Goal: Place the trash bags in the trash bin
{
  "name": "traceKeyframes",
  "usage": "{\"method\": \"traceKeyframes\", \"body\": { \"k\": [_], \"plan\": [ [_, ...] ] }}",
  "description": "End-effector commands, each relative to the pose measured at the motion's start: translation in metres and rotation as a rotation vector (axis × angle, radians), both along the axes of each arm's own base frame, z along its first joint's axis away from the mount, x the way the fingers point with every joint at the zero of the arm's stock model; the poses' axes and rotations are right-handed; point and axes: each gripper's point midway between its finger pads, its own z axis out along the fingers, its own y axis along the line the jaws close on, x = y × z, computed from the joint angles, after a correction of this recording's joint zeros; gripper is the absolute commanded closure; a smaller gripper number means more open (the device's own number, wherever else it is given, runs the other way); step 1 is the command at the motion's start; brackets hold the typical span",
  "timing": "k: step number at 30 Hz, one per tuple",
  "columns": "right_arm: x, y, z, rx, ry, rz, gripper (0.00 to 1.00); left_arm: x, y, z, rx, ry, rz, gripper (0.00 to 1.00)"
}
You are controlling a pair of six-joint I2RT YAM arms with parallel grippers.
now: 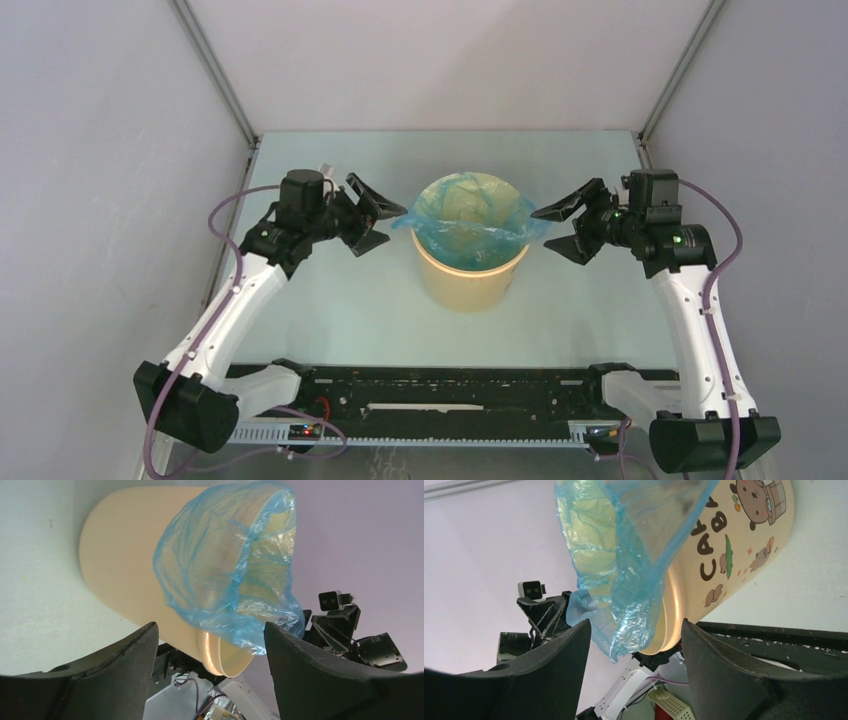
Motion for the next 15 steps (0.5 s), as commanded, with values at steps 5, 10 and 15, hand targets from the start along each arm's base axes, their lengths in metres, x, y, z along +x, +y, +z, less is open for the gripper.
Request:
{"method": "traceKeyframes", "body": {
  "k": [5,10,15],
  "plan": [
    [0.005,0.010,0.005,0.026,-0.046,0.001,0.40,-0.011,-0.001,0.001,0.029,-0.027,-0.033,0.23],
    [0.000,0.013,0.000,0.019,-0.022,0.015,0.61,-0.002,-0.009,0.004,0.002,-0.033,-0.049,0.32],
    [-0.014,0.014,-0.004,-0.004,-0.015,0.059,0.80,-0.004,-0.014,-0.002,-0.010,-0.025,-0.063,0.65]
  ]
}}
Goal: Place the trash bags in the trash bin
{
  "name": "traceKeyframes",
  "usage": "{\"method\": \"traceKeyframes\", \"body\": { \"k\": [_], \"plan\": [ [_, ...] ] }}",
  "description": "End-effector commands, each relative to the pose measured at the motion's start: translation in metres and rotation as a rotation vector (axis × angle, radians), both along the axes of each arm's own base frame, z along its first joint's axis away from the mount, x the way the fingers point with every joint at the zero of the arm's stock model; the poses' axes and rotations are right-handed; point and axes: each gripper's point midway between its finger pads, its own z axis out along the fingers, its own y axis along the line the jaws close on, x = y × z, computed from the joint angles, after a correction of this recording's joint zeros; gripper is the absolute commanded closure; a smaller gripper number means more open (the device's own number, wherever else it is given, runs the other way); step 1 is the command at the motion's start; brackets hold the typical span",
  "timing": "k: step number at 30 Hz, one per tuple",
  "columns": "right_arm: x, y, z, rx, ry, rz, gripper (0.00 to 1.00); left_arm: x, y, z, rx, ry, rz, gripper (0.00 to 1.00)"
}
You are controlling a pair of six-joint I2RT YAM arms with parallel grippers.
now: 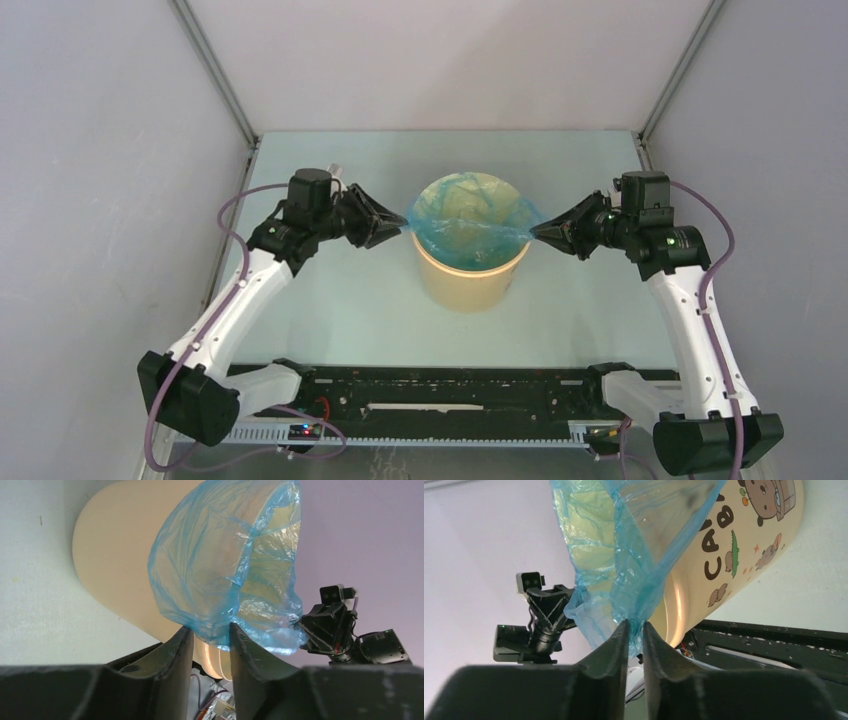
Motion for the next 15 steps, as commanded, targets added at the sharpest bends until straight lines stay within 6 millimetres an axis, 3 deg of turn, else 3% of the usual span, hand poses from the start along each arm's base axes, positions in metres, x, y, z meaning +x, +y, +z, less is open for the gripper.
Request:
{"method": "traceKeyframes", "body": {
  "k": [1,7,15],
  "plan": [
    [-0.013,0.000,0.001,-0.026,-0.019,0.039,0.84,-0.003,-0.005,0.004,-0.020,-0.044,-0.032,0.73],
    [-0.033,-0.001,-0.014,-0.036,-0.022,0.089,0.99,-0.020,-0.002,-0.012,-0.005,-0.026,-0.059,0.99],
    [-0.056,-0.003,-0.046,-0.063,0.004,0.138,1.00,-0.041,-0.007,-0.030,0.031,0.009,-0.119,1.00]
  ]
}}
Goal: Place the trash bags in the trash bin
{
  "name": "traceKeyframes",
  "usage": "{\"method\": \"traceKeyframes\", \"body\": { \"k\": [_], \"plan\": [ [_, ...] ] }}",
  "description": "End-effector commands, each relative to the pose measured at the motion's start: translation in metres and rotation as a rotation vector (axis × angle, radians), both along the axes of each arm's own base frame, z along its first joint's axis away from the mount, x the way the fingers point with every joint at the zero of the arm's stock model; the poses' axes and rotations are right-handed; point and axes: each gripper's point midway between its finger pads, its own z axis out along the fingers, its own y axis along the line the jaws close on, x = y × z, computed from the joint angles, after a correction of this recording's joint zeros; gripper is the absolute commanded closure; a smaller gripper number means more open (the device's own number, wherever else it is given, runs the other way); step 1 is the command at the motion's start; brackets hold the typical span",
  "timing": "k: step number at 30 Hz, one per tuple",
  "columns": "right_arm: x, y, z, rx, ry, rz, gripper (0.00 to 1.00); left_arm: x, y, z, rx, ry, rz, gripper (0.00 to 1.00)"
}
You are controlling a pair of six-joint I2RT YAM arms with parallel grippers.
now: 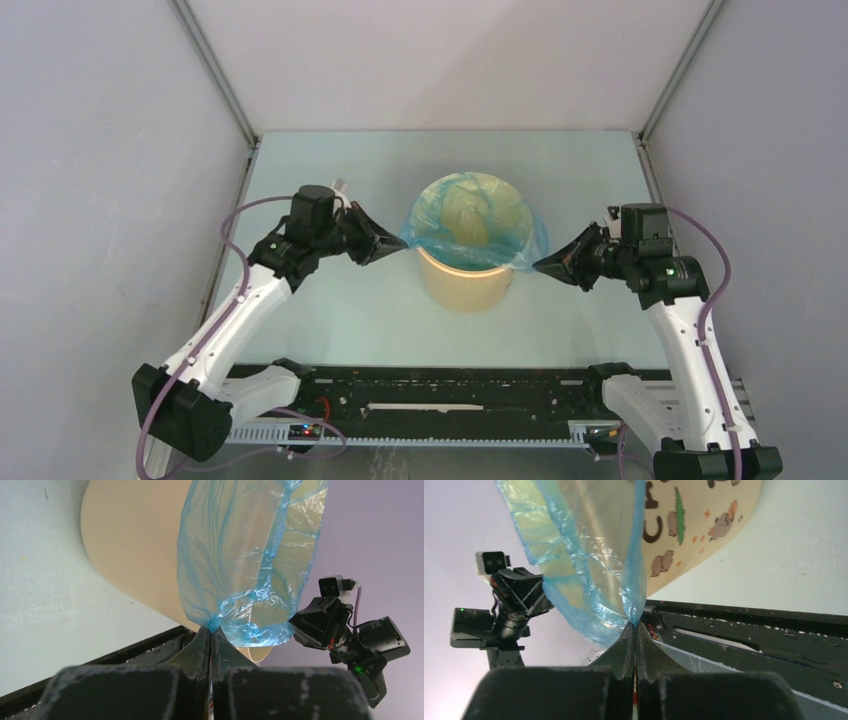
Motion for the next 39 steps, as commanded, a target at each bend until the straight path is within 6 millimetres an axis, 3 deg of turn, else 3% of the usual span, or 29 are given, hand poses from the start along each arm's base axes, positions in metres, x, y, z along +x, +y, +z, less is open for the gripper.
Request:
{"method": "traceKeyframes", "body": {
  "k": [1,8,16,24,29,34,39],
  "plan": [
    [-0.014,0.001,-0.013,-0.013,-0.002,0.060,1.00,-0.018,-0.006,-0.013,0.014,0.016,-0.071,1.00],
    [-0.021,-0.003,-0.022,-0.057,-0.007,0.086,1.00,-0.028,0.003,-0.027,0.075,0.025,-0.081,1.00],
    [-0.013,-0.004,-0.042,-0.076,0.009,0.101,1.00,-0.022,0.006,-0.051,0.157,0.060,-0.098,1.00],
    [-0.014,-0.009,-0.049,-0.119,0.006,0.121,1.00,-0.020,0.011,-0.049,0.182,0.035,-0.083,1.00],
    [0.001,-0.013,-0.060,-0.148,-0.002,0.122,1.00,-0.002,0.001,-0.051,0.183,0.048,-0.102,1.00],
    [0.024,-0.012,-0.070,-0.165,-0.025,0.142,0.89,0.013,-0.009,-0.049,0.180,0.041,-0.121,1.00],
    [0.027,-0.007,-0.071,-0.133,-0.018,0.196,0.79,0.014,-0.016,-0.048,0.158,0.049,-0.159,0.98]
  ]
}}
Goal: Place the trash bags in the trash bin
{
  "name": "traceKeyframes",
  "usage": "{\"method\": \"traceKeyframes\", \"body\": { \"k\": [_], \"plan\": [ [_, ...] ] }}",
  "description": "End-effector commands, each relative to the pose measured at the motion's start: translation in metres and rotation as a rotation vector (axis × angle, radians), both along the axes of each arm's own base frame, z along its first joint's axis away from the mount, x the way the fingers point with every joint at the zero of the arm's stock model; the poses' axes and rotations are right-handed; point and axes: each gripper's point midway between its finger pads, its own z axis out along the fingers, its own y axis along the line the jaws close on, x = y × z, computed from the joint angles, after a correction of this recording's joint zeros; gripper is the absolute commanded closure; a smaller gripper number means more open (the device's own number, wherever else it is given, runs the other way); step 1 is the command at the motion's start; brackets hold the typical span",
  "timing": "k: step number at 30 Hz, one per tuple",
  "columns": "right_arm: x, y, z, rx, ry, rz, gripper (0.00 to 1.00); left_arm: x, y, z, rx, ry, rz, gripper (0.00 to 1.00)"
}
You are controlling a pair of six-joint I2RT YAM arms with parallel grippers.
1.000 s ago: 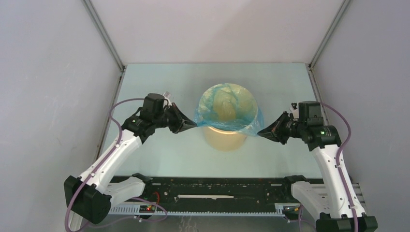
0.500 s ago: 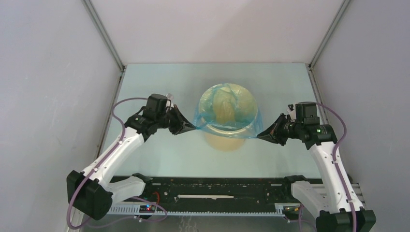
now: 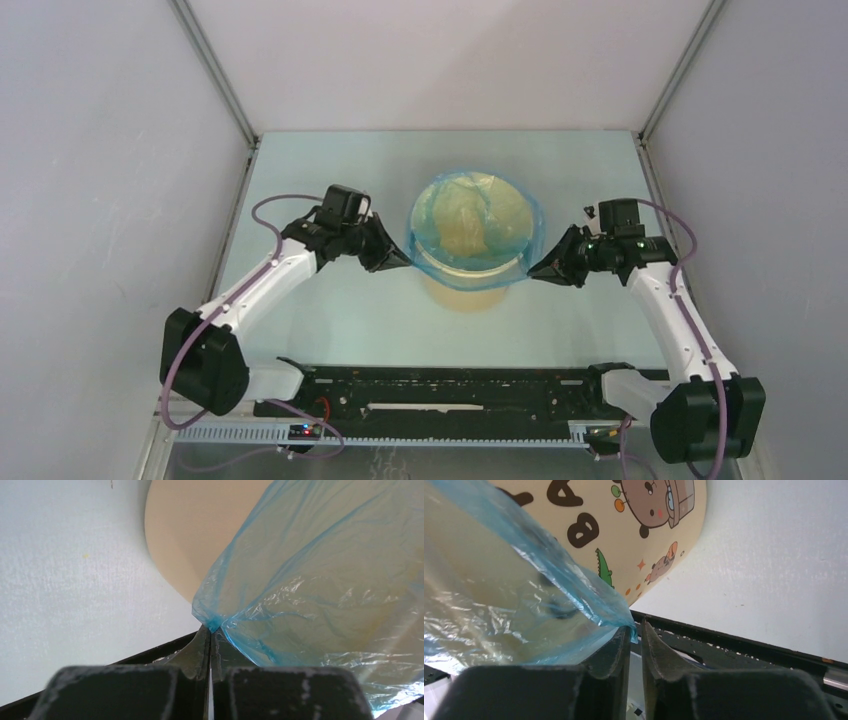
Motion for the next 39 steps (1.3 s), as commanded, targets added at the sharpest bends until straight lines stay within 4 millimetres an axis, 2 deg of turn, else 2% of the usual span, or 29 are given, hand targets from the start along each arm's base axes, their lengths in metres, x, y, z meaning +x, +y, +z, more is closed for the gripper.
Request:
{"method": "traceKeyframes", "body": {
  "k": [1,5,8,10,12,15,17,20,25,28,31,35,39],
  "plan": [
    [0.008,-0.001,0.011,0.006,-0.086,0.063,0.74,0.013,-0.010,0.033,-0.049,-0.106,-0.053,0.95],
    [0.010,-0.022,0.032,0.001,-0.138,0.014,0.63,0.012,0.003,0.044,-0.009,-0.156,-0.030,0.81],
    [0.016,-0.034,0.051,0.042,-0.185,-0.026,0.60,0.011,0.012,0.052,0.004,-0.181,-0.015,0.70],
    [0.022,-0.036,0.064,0.057,-0.213,-0.026,0.59,0.010,0.017,0.056,-0.002,-0.191,-0.006,0.60],
    [0.031,-0.034,0.081,0.101,-0.250,-0.020,0.55,0.012,0.022,0.063,-0.013,-0.208,0.010,0.55],
    [0.052,-0.041,0.104,0.127,-0.319,-0.055,0.47,0.022,0.033,0.074,-0.035,-0.255,0.056,0.48],
    [0.068,-0.044,0.108,0.135,-0.348,-0.061,0.39,0.032,0.038,0.078,-0.058,-0.268,0.089,0.41],
    [0.087,-0.041,0.095,0.144,-0.336,-0.032,0.31,0.044,0.030,0.078,-0.119,-0.255,0.088,0.34],
    [0.110,-0.036,0.074,0.173,-0.295,-0.007,0.32,0.058,0.014,0.065,-0.179,-0.204,0.070,0.36],
    [0.118,-0.025,0.062,0.196,-0.266,0.024,0.40,0.061,0.004,0.062,-0.196,-0.182,0.037,0.39],
    [0.122,-0.020,0.045,0.186,-0.219,0.035,0.61,0.060,-0.009,0.054,-0.207,-0.146,-0.011,0.45],
    [0.118,-0.013,0.016,0.173,-0.154,0.046,0.75,0.051,-0.028,0.040,-0.197,-0.107,-0.063,0.53],
    [0.112,-0.018,-0.014,0.131,-0.088,0.012,0.88,0.047,-0.027,0.023,-0.176,-0.073,-0.053,0.60]
  ]
}}
